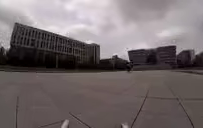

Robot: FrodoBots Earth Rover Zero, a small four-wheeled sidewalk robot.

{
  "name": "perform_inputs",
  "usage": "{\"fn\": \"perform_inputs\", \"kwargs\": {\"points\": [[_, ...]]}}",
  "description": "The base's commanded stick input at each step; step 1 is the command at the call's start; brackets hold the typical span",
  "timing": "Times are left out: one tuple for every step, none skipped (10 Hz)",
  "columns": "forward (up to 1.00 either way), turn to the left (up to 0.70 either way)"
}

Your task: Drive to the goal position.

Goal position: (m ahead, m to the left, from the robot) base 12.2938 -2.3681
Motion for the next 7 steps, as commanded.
{"fn": "perform_inputs", "kwargs": {"points": [[0.0, -0.76], [0.0, -0.76], [0.0, -0.76], [0.0, -0.9], [0.0, -0.9], [0.0, -0.91], [0.0, -0.91]]}}
